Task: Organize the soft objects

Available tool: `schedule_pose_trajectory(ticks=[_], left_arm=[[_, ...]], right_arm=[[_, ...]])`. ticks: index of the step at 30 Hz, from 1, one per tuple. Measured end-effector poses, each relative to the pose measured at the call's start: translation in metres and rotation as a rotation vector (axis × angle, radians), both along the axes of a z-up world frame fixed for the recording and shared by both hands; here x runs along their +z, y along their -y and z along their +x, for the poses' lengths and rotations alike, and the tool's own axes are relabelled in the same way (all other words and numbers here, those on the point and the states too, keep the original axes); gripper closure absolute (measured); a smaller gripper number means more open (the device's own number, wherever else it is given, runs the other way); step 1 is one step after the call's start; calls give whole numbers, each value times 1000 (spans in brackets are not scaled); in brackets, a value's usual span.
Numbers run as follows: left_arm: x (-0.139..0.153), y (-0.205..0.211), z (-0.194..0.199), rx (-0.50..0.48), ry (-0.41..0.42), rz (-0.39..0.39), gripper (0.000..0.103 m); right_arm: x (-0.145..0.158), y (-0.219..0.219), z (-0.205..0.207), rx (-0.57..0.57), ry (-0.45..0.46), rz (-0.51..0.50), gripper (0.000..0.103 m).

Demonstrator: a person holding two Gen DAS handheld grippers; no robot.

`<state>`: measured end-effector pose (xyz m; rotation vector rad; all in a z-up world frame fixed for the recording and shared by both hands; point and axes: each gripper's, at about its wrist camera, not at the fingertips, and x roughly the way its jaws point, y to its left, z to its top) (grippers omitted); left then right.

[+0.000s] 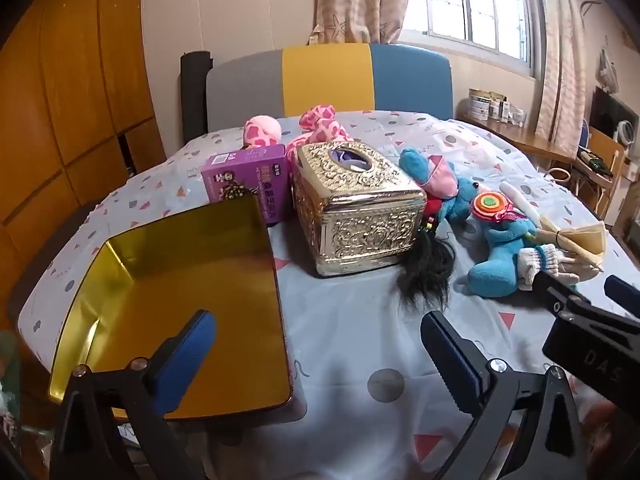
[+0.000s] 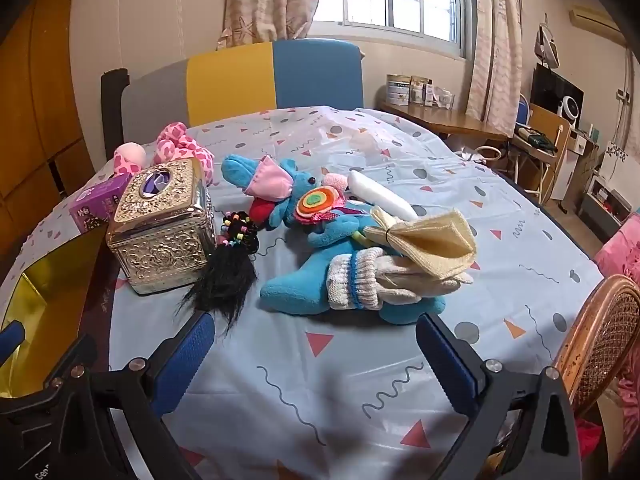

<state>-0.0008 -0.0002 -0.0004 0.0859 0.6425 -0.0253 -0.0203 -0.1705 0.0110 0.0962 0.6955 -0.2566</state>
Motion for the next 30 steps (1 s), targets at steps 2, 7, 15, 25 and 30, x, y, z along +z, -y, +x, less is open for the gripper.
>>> schedule_pose_trajectory(ticks=[2,7,15,25,30], left_arm=[[0,0,-3,4,-6,0,0],[0,-20,-1,24,-38,-50,0],[-1,-15,-1,42,-39,-30,0],[-3,-17,-1,44,-49,-32,0],[-4,-16,-1,41,-55,-29,0]], right_arm=[[-1,1,0,-1,-4,0,0],[-2,0,1,-4,-23,11,0],[2,-11,3,28,0,-6,0],[-1,-13,5,31,-13,-10,0],[-1,-12,5,31,-13,-8,0]])
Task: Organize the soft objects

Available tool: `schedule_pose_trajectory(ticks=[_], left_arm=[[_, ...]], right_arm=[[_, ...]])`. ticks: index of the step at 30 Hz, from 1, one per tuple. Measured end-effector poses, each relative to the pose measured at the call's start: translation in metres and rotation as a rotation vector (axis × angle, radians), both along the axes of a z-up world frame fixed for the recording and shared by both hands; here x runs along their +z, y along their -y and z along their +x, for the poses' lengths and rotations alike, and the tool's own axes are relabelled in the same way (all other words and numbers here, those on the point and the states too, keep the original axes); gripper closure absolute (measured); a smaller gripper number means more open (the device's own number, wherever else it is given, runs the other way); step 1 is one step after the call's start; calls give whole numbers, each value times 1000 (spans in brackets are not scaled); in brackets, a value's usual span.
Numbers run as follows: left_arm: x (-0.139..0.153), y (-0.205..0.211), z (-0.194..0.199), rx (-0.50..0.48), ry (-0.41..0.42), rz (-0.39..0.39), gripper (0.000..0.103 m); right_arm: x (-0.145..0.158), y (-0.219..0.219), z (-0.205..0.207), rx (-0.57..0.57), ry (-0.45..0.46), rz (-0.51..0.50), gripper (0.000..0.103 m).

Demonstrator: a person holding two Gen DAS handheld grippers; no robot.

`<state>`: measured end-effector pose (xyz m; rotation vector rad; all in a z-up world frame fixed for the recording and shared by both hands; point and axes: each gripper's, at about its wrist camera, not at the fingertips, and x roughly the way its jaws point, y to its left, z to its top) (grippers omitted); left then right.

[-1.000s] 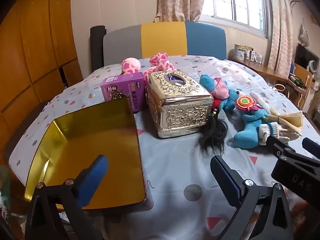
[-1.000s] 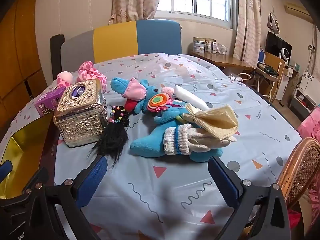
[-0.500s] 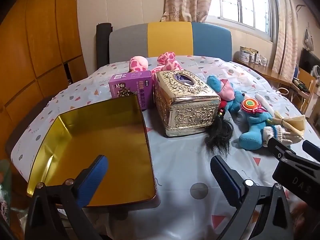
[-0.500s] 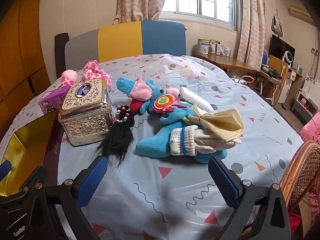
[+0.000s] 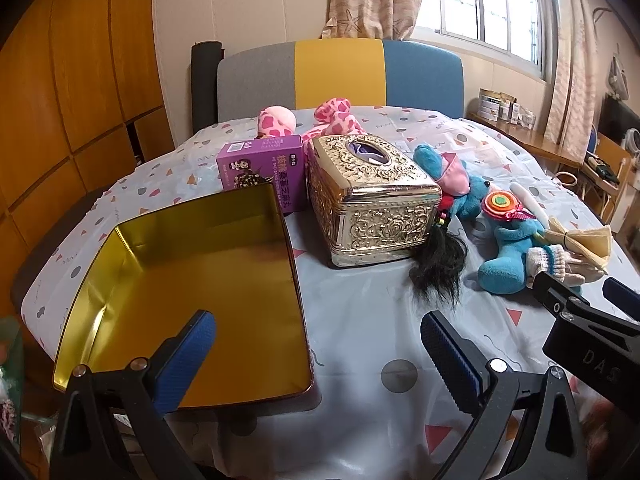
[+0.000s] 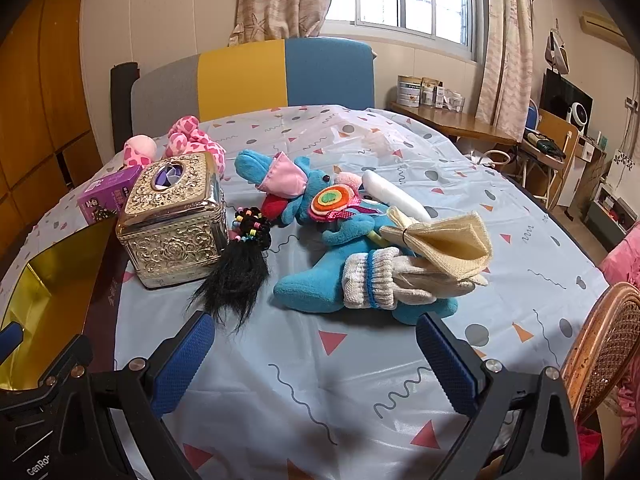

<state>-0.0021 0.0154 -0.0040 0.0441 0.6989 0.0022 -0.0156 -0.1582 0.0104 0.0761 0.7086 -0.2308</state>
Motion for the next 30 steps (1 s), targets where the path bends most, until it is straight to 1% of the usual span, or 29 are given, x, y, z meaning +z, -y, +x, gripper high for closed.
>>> schedule_pose_trajectory(ticks=[30], left_arm=[[0,3,-4,-5,-7,0,0]], right_arm=[[2,4,-1,-7,-1,5,0]])
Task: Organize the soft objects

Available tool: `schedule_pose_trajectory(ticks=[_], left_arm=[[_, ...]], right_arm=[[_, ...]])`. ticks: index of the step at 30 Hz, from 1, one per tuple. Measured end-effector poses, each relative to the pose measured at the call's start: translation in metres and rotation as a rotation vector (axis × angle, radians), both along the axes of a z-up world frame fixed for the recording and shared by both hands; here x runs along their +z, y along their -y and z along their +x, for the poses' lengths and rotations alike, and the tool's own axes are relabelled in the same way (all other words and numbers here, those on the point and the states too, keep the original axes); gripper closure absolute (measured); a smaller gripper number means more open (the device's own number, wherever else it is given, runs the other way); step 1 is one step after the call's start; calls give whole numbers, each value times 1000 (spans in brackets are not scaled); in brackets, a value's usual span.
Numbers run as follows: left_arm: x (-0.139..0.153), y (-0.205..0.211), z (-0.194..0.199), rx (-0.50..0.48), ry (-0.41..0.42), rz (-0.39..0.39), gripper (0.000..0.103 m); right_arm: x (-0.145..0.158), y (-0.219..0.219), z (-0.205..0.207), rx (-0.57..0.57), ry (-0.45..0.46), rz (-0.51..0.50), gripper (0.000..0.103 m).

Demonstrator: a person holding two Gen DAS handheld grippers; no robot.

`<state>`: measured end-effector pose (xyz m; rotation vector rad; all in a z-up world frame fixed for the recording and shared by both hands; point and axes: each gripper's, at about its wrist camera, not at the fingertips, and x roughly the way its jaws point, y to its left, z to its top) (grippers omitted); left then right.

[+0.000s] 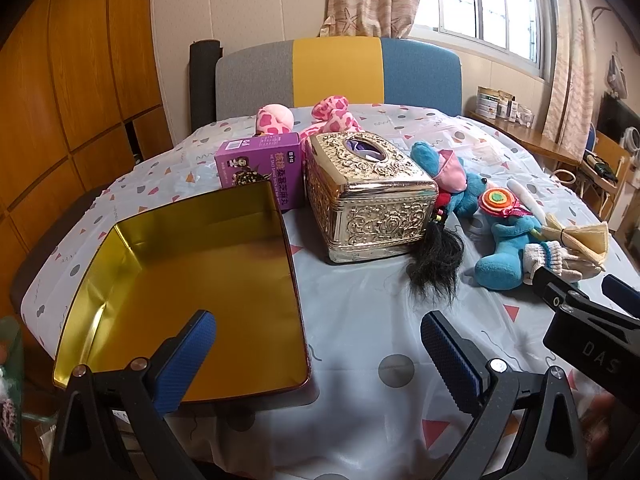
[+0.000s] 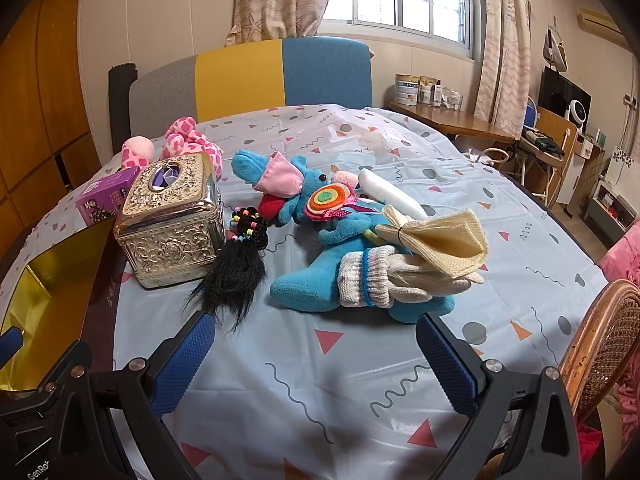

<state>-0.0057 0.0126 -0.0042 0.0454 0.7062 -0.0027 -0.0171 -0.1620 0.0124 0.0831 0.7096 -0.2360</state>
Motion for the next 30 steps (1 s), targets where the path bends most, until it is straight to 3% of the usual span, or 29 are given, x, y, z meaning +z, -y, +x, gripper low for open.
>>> schedule_pose_trajectory(ticks=[30], left_arm=[[-1,7,2,-34,-17,-1,0]], right_arm=[[7,16,-1,-29,17,8,0]])
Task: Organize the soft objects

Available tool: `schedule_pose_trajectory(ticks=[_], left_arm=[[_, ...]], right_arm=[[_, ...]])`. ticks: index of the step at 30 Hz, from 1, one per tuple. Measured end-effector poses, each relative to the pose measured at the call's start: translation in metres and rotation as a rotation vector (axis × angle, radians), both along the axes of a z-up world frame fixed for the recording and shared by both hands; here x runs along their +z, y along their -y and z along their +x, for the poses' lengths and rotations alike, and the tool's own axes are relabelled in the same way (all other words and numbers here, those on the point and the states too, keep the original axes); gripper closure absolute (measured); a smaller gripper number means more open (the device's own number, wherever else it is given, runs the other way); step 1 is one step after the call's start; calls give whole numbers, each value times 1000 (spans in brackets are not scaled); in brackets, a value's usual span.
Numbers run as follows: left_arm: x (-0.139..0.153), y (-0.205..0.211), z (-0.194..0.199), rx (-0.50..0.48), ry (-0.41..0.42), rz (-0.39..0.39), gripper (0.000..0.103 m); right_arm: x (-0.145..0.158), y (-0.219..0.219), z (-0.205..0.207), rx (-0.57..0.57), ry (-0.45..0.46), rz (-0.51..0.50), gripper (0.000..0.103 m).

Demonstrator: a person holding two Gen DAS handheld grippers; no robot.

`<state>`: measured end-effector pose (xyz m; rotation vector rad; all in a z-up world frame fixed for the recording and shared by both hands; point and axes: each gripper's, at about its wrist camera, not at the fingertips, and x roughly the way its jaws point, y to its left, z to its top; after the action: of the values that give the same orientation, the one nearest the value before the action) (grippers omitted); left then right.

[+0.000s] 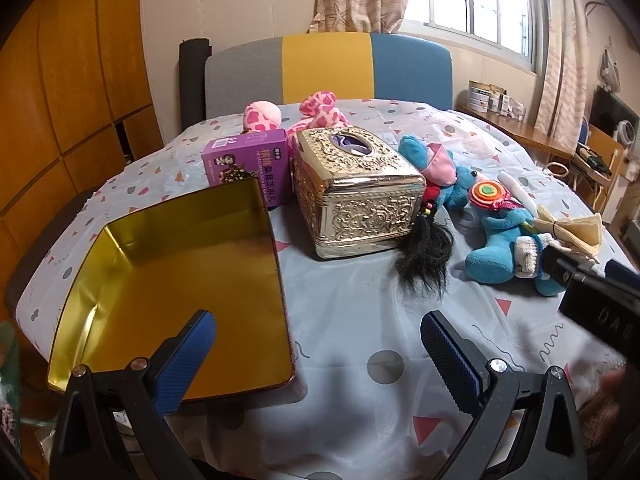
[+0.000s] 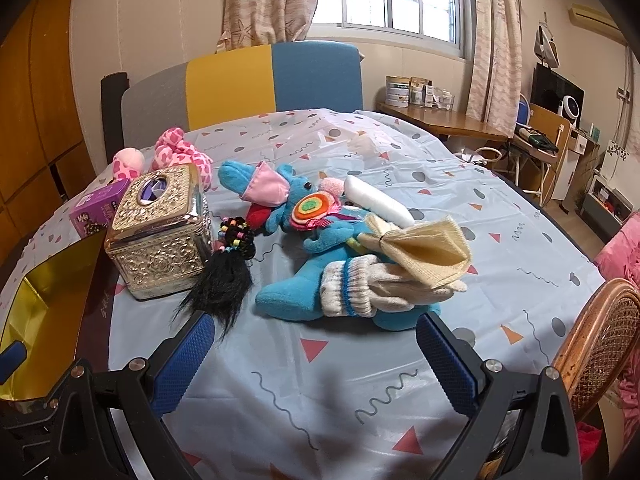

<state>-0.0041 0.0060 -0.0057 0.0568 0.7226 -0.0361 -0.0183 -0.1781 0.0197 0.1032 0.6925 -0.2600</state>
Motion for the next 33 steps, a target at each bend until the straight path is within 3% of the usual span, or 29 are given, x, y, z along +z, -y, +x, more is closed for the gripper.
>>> schedule_pose_trajectory(ticks=[6,10,17,21,27,30,33], left_arm=[[-3,4,4,-62,-22,-48,0],[-6,13,9,-168,-60,-120,0],[-18,53,23,-334,-155,-96,1],[-22,68,38,-378,-221,-149,1],[-14,101,56,-487,-249,-131,1],[-5,113,67,-531,-277,-195,3],[10,127,84,-544,-297,-283,12]], right_arm=[[9,31,1,-59,17,34,0],[17,61,0,-107,30,79,0],[23,114,-8,-220,40,134,0],[26,140,-18,-276,52,157,0],[28,166,-25,-311,72,207,0],[27,179,-27,-337,81,245,0],[26,190,-31,-361,83,261,0]])
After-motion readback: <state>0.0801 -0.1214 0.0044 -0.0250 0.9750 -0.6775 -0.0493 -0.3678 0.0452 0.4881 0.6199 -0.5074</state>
